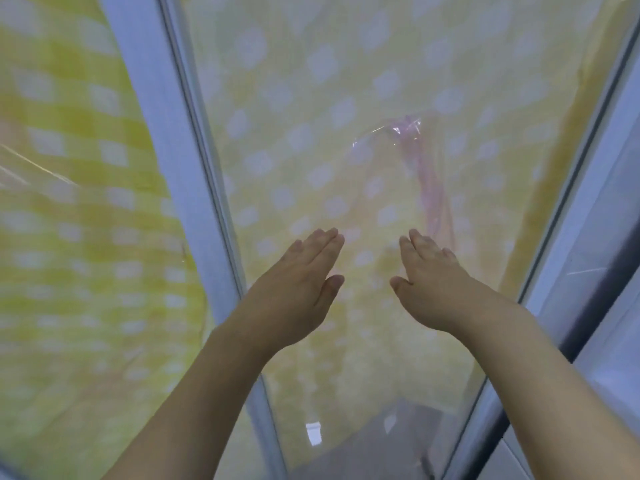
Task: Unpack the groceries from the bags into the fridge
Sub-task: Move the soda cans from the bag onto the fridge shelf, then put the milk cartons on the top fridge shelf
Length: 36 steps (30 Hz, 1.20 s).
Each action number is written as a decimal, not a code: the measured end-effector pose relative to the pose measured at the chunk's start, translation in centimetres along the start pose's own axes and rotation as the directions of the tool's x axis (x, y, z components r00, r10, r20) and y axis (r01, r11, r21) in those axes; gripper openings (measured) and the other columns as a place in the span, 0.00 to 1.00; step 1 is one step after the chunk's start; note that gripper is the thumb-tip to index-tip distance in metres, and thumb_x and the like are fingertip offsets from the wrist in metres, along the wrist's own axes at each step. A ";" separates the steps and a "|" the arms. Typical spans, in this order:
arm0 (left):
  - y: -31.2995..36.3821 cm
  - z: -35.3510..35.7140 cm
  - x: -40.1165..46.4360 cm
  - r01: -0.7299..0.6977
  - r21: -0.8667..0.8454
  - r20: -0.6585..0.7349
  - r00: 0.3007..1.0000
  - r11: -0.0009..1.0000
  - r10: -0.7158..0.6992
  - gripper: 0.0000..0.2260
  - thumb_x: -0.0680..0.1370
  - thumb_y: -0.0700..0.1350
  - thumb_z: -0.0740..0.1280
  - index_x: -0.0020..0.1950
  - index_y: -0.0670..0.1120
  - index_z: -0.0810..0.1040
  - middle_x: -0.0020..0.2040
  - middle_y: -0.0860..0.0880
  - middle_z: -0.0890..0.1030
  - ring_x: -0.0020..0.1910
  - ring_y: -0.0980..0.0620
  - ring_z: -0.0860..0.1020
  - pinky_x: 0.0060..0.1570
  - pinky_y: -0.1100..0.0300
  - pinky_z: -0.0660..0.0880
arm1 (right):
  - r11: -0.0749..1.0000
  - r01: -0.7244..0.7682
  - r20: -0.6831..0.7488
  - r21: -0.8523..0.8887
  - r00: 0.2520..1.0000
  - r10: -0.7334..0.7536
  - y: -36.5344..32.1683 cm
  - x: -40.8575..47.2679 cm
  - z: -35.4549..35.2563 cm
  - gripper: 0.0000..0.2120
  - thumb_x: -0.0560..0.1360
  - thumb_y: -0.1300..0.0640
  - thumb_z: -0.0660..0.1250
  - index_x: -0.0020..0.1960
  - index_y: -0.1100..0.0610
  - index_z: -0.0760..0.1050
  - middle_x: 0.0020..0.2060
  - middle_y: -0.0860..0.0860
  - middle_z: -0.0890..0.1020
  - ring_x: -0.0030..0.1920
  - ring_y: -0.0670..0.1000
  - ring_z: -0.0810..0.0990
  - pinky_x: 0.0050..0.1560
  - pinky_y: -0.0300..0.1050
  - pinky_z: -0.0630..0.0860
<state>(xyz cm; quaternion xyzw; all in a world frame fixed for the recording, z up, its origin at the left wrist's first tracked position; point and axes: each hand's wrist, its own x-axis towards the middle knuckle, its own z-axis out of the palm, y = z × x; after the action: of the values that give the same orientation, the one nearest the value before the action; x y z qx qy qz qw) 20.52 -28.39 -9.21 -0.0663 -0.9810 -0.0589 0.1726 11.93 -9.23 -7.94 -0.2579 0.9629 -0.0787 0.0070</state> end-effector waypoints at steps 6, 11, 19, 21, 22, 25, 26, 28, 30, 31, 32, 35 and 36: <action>-2.9 -2.8 -4.4 0.071 0.022 -0.042 0.997 0.997 -0.071 0.30 0.80 0.57 0.44 0.80 0.46 0.51 0.81 0.50 0.52 0.79 0.54 0.48 0.76 0.60 0.43 | 0.997 0.075 -0.001 0.014 0.997 -0.075 -5.7 -1.2 0.8 0.31 0.84 0.51 0.49 0.79 0.60 0.39 0.78 0.55 0.38 0.78 0.53 0.39 0.76 0.50 0.40; -5.1 -4.8 -8.9 0.125 0.059 -0.110 0.987 0.990 -0.118 0.33 0.78 0.58 0.41 0.79 0.42 0.56 0.79 0.46 0.58 0.79 0.48 0.54 0.76 0.57 0.48 | 0.986 0.165 0.000 0.014 0.986 -0.165 -11.1 -2.3 1.6 0.31 0.84 0.50 0.50 0.79 0.60 0.39 0.79 0.55 0.38 0.78 0.53 0.39 0.76 0.51 0.40; -9.1 -7.8 -16.5 0.344 0.113 -0.159 0.932 0.932 -0.325 0.33 0.79 0.59 0.42 0.79 0.41 0.55 0.80 0.44 0.56 0.79 0.47 0.52 0.76 0.54 0.48 | 0.926 0.377 -0.022 -0.009 0.926 -0.377 -20.5 -3.9 2.3 0.32 0.83 0.50 0.51 0.79 0.59 0.40 0.79 0.54 0.40 0.79 0.53 0.40 0.77 0.51 0.41; -10.1 -8.7 -18.7 0.442 0.130 -0.156 0.893 0.888 -0.422 0.29 0.83 0.56 0.48 0.80 0.42 0.52 0.80 0.46 0.52 0.79 0.49 0.49 0.76 0.55 0.46 | 0.898 0.440 -0.013 -0.011 0.898 -0.440 -23.3 -4.2 2.7 0.32 0.83 0.49 0.51 0.79 0.59 0.40 0.79 0.54 0.40 0.79 0.53 0.41 0.77 0.51 0.41; -10.6 -9.1 -19.9 0.479 0.138 -0.165 0.874 0.867 -0.457 0.27 0.84 0.54 0.50 0.80 0.43 0.50 0.81 0.47 0.51 0.79 0.50 0.47 0.76 0.56 0.45 | 0.884 0.468 0.000 -0.008 0.884 -0.468 -24.6 -4.4 2.9 0.32 0.83 0.49 0.51 0.79 0.59 0.40 0.79 0.54 0.40 0.79 0.53 0.40 0.77 0.51 0.41; -11.9 -10.6 -24.2 0.589 0.138 -0.211 0.803 0.796 -0.557 0.27 0.84 0.51 0.52 0.80 0.43 0.50 0.81 0.47 0.51 0.79 0.50 0.47 0.76 0.57 0.44 | 0.815 0.579 0.037 0.007 0.814 -0.579 -29.0 -5.1 3.7 0.31 0.84 0.49 0.50 0.79 0.59 0.39 0.79 0.54 0.39 0.79 0.52 0.40 0.77 0.50 0.40; -12.3 -11.0 -25.6 0.621 0.126 -0.223 0.778 0.774 -0.588 0.27 0.84 0.51 0.52 0.80 0.43 0.51 0.81 0.47 0.51 0.79 0.50 0.47 0.77 0.56 0.44 | 0.789 0.615 0.041 0.014 0.788 -0.615 -30.4 -5.2 4.0 0.31 0.84 0.49 0.50 0.79 0.59 0.39 0.79 0.53 0.38 0.79 0.52 0.39 0.77 0.50 0.39; -13.0 -11.5 -28.1 0.682 0.127 -0.246 0.725 0.720 -0.643 0.27 0.84 0.51 0.53 0.80 0.43 0.51 0.80 0.46 0.52 0.79 0.49 0.48 0.77 0.56 0.45 | 0.732 0.681 0.045 0.035 0.730 -0.682 -33.1 -5.5 4.5 0.31 0.84 0.49 0.50 0.79 0.59 0.39 0.79 0.53 0.38 0.78 0.51 0.39 0.76 0.50 0.39; -13.4 -12.1 -30.6 0.739 0.149 -0.263 0.670 0.657 -0.694 0.27 0.84 0.52 0.53 0.80 0.43 0.52 0.80 0.46 0.53 0.79 0.49 0.49 0.76 0.57 0.44 | 0.667 0.742 0.053 0.063 0.665 -0.745 -35.7 -5.7 5.3 0.31 0.84 0.49 0.50 0.79 0.59 0.39 0.79 0.53 0.39 0.78 0.52 0.39 0.77 0.50 0.39; -13.5 -12.5 -31.8 0.767 0.152 -0.269 0.639 0.623 -0.720 0.27 0.84 0.52 0.52 0.80 0.44 0.51 0.80 0.46 0.53 0.79 0.50 0.49 0.76 0.57 0.43 | 0.634 0.769 0.058 0.078 0.631 -0.773 -37.0 -5.8 5.8 0.31 0.84 0.49 0.50 0.79 0.59 0.40 0.79 0.53 0.39 0.79 0.52 0.39 0.77 0.50 0.39; -13.6 -12.8 -32.9 0.793 0.151 -0.274 0.607 0.590 -0.746 0.27 0.84 0.52 0.52 0.80 0.44 0.51 0.81 0.47 0.52 0.79 0.50 0.48 0.76 0.58 0.43 | 0.599 0.795 0.064 0.093 0.596 -0.800 -38.1 -5.9 6.2 0.31 0.84 0.49 0.50 0.79 0.59 0.40 0.79 0.54 0.40 0.79 0.52 0.39 0.76 0.49 0.39; -13.9 -13.7 -36.2 0.863 0.151 -0.295 0.504 0.481 -0.812 0.26 0.84 0.52 0.52 0.80 0.44 0.51 0.81 0.47 0.51 0.80 0.50 0.47 0.76 0.57 0.43 | 0.500 0.856 0.091 0.129 0.492 -0.866 -41.8 -6.2 7.6 0.31 0.84 0.50 0.50 0.79 0.59 0.40 0.79 0.54 0.39 0.78 0.52 0.39 0.76 0.49 0.39; -14.0 -14.0 -37.3 0.884 0.155 -0.302 0.468 0.442 -0.831 0.27 0.84 0.52 0.52 0.80 0.44 0.51 0.81 0.47 0.51 0.80 0.50 0.47 0.77 0.57 0.44 | 0.470 0.871 0.102 0.142 0.460 -0.882 -43.1 -6.4 7.9 0.30 0.84 0.51 0.50 0.79 0.59 0.40 0.79 0.54 0.39 0.78 0.52 0.39 0.76 0.49 0.38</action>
<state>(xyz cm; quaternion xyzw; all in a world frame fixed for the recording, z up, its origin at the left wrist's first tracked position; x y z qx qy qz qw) 57.80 -48.19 -10.35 0.4726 -0.8547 0.0000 0.2146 39.23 -44.02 -9.26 -0.7208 0.6862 -0.0835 0.0519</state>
